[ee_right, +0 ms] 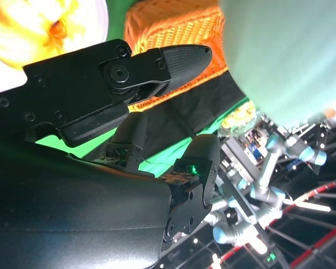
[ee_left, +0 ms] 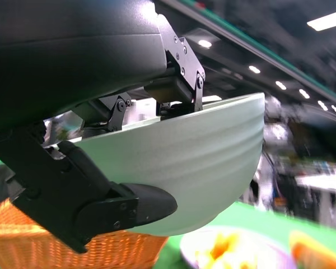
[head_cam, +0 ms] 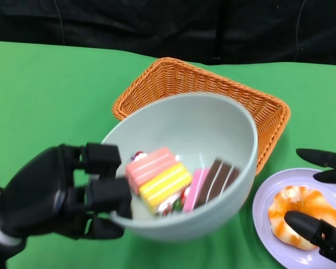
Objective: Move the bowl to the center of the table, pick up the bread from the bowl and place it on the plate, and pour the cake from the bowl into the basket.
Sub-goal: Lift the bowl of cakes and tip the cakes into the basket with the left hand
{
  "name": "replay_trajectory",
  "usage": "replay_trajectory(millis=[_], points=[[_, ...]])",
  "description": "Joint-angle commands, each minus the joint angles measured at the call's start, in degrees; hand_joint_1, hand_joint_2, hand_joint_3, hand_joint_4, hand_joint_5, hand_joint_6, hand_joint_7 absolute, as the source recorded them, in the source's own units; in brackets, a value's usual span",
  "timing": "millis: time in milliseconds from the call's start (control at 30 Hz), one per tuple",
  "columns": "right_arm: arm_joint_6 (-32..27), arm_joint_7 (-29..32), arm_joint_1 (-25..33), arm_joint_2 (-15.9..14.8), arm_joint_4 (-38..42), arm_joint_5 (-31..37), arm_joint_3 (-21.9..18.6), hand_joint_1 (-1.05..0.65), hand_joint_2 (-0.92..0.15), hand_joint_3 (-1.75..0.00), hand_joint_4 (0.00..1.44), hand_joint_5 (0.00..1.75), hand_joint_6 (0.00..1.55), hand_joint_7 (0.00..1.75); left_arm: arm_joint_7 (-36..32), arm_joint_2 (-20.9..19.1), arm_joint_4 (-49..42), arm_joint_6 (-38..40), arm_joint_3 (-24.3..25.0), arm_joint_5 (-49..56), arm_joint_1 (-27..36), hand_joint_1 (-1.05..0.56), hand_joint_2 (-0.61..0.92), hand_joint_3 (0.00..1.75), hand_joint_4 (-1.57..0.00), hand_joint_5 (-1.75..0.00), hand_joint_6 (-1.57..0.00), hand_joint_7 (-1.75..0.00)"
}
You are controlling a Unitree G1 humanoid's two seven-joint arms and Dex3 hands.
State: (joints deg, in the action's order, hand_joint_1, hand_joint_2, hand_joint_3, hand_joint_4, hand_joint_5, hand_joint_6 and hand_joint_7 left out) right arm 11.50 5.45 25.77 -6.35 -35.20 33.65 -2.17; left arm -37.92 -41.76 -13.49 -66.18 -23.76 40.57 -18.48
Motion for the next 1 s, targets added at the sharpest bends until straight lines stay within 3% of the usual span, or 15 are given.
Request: replay_trajectory(millis=[33, 233, 433, 633, 800, 1000], points=[[0.5, 0.5, 0.7, -0.3, 0.5, 0.2, -0.1, -0.42, -0.92, -0.16, 0.4, 1.0, 0.19, 0.84, 9.3, 4.0, -1.1, 3.3, 0.6, -10.8, -4.1, -0.17, 0.28, 1.51, -1.02, -1.75, -0.76, -1.75], [0.3, 0.0, 1.1, -0.5, 0.6, -0.2, 0.1, -0.42, -0.92, -0.16, 0.41, 0.98, 0.2, 0.81, 24.7, 12.9, -3.5, 10.9, 1.4, -23.3, -8.1, -0.15, 0.11, 1.73, -1.1, -1.75, -0.86, -1.75], [0.4, -0.3, 1.9, -0.7, 0.5, -0.6, 0.1, -0.4, -0.92, -0.14, 0.43, 0.93, 0.23, 0.75, 39.5, 23.9, -8.2, 20.5, 2.7, -38.7, -11.4, -0.01, 0.18, 1.75, -1.05, -1.75, -0.85, -1.75], [0.5, 0.0, 2.3, -0.5, 0.7, 0.2, 0.4, -0.39, -0.92, -0.14, 0.44, 0.91, 0.25, 0.73, 44.8, 33.9, -11.7, 30.8, 6.9, -43.4, -13.4, -0.08, 0.2, 1.75, -1.07, -1.75, -0.87, -1.75], [0.3, -0.2, 2.6, -0.5, 0.6, 0.0, 0.8, -0.39, -0.92, -0.14, 0.44, 0.9, 0.25, 0.71, 45.4, 41.6, -11.9, 41.2, 10.5, -46.1, -13.8, -0.13, 0.19, 1.75, -1.07, -1.75, -0.88, -1.72], [0.1, -0.1, 2.8, -0.3, 0.5, 0.3, 1.6, -0.39, -0.92, -0.14, 0.44, 0.9, 0.26, 0.71, 46.4, 48.3, -10.2, 52.3, 15.7, -52.3, -13.6, -0.15, 0.21, 1.72, -1.04, -1.75, -0.87, -1.74]])
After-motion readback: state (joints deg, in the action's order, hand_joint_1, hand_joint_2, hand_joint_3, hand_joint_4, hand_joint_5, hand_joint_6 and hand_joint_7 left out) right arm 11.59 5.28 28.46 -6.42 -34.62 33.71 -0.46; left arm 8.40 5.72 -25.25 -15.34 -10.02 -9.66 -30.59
